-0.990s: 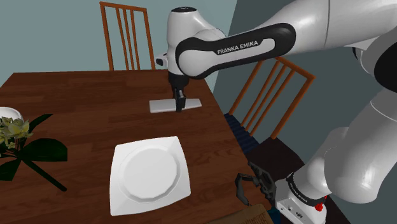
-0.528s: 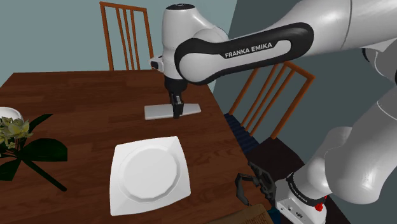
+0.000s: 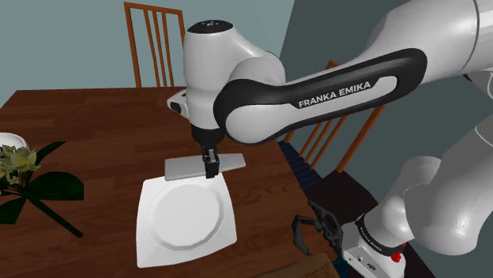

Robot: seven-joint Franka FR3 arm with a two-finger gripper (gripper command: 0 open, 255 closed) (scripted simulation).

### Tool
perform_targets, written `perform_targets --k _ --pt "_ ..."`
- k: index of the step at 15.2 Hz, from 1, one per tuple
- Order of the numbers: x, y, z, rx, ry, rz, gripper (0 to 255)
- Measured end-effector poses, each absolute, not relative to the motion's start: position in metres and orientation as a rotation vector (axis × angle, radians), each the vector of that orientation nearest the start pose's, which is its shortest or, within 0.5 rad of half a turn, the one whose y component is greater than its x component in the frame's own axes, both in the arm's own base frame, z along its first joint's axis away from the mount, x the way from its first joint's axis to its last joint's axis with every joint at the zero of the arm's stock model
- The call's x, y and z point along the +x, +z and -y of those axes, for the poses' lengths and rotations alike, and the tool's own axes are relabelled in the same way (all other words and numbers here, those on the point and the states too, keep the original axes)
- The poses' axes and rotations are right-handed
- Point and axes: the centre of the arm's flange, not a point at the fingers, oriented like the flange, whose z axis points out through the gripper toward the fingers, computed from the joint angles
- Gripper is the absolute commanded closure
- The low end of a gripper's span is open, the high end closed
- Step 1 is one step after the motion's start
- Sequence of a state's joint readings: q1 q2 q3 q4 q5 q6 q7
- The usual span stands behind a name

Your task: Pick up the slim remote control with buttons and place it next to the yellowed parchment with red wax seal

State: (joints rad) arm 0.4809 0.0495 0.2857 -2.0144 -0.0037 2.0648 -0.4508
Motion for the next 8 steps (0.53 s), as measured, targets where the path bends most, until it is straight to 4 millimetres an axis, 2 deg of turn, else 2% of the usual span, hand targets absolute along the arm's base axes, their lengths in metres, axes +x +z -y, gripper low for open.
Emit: perform_targets --k 8 --pt "0.332 0.432 -0.464 -2.567 -0.002 1.792 255"
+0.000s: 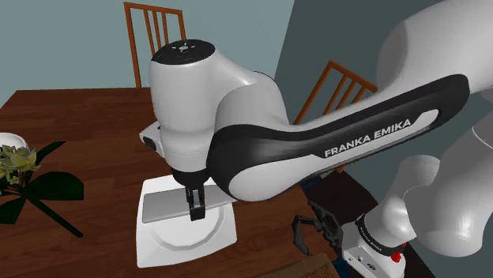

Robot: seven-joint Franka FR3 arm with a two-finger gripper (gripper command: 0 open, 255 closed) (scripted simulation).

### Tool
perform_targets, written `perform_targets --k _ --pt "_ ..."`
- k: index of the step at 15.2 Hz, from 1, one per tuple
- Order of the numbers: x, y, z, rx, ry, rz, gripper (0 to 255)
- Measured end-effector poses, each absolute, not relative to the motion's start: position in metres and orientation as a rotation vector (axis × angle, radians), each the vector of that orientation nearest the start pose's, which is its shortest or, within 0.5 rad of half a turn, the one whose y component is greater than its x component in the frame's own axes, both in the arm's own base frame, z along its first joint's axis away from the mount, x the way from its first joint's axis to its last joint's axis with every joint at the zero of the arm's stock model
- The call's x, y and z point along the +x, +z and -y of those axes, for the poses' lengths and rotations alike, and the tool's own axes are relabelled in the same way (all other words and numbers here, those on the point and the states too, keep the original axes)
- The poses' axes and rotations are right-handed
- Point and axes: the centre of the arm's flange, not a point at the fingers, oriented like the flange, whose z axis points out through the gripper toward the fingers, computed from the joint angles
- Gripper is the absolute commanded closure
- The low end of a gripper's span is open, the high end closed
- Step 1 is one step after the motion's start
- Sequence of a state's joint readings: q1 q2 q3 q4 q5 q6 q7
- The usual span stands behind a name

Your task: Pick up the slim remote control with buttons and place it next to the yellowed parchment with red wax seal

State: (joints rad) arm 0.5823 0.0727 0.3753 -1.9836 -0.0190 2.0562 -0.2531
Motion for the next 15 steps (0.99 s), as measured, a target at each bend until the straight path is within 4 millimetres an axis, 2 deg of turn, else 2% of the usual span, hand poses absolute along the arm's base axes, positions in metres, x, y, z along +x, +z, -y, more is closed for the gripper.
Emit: perform_targets --k 6,9,15 --pt "0.275 0.433 -0.516 -2.567 -0.003 1.792 255" --pt "0.239 0.436 -0.541 -2.567 -0.003 1.793 255" --pt "0.186 0.435 -0.599 -2.567 -0.002 1.792 255"
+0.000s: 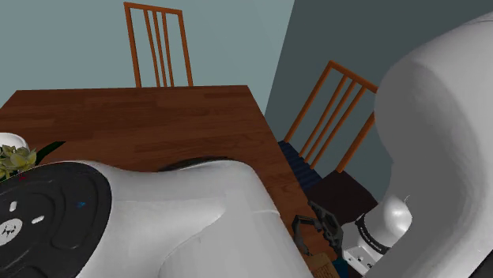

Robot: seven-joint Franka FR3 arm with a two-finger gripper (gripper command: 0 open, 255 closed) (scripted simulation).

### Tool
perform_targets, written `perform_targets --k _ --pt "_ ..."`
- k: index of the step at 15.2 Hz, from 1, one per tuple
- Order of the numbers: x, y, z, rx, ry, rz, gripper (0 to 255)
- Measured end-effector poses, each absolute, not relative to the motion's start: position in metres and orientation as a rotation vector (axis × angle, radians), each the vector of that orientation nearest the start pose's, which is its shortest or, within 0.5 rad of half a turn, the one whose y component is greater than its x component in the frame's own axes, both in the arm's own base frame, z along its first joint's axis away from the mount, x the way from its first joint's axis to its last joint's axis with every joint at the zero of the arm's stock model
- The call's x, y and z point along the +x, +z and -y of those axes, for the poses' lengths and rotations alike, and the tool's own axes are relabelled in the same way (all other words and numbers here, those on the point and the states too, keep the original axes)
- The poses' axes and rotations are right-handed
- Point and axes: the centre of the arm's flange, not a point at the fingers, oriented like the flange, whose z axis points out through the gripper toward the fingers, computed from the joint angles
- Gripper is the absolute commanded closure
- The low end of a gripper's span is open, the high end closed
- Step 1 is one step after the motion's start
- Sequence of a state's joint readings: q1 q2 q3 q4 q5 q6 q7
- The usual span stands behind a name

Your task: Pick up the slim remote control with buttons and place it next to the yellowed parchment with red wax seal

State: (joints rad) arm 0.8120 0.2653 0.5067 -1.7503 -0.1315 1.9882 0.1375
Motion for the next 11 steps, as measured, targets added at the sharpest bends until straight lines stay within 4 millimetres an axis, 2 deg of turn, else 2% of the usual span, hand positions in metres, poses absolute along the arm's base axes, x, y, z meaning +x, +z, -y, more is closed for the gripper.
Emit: perform_targets --k 11 --pt "0.08 0.434 -0.7 -2.566 -0.002 1.792 255"
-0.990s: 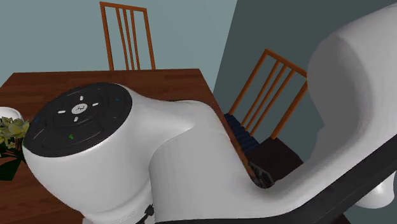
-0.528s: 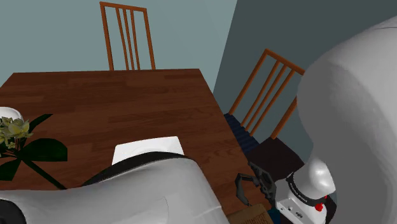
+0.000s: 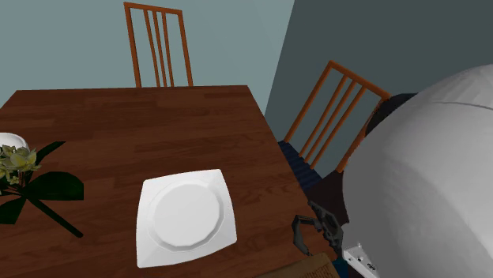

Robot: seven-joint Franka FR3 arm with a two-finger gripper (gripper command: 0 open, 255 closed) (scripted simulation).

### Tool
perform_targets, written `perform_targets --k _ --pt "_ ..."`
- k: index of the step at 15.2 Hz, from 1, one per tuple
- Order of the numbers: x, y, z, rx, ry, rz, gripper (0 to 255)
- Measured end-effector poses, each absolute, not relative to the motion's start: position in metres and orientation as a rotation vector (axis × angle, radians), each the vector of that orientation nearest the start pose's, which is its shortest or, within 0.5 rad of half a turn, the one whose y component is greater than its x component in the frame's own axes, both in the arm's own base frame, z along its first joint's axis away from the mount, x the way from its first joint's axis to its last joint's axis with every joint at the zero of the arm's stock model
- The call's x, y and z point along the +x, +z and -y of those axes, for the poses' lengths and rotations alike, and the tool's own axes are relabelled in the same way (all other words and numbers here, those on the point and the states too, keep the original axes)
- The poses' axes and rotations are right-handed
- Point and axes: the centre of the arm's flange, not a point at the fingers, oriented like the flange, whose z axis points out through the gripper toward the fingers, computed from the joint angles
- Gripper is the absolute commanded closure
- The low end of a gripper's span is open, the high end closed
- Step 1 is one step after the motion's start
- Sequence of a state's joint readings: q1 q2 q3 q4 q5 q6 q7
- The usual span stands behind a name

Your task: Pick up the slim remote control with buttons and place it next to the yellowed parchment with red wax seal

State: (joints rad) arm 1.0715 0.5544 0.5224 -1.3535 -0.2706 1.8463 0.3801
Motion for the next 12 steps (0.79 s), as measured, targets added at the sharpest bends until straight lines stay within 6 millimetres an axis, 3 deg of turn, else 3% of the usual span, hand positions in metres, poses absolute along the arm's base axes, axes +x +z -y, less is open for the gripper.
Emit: perform_targets --k 3,5,12 --pt "0.052 0.434 -0.728 -2.567 -0.002 1.792 255" --pt "0.043 0.428 -0.732 -2.568 -0.002 1.791 255" --pt "0.043 0.393 -0.734 -2.569 -0.002 1.79 255"
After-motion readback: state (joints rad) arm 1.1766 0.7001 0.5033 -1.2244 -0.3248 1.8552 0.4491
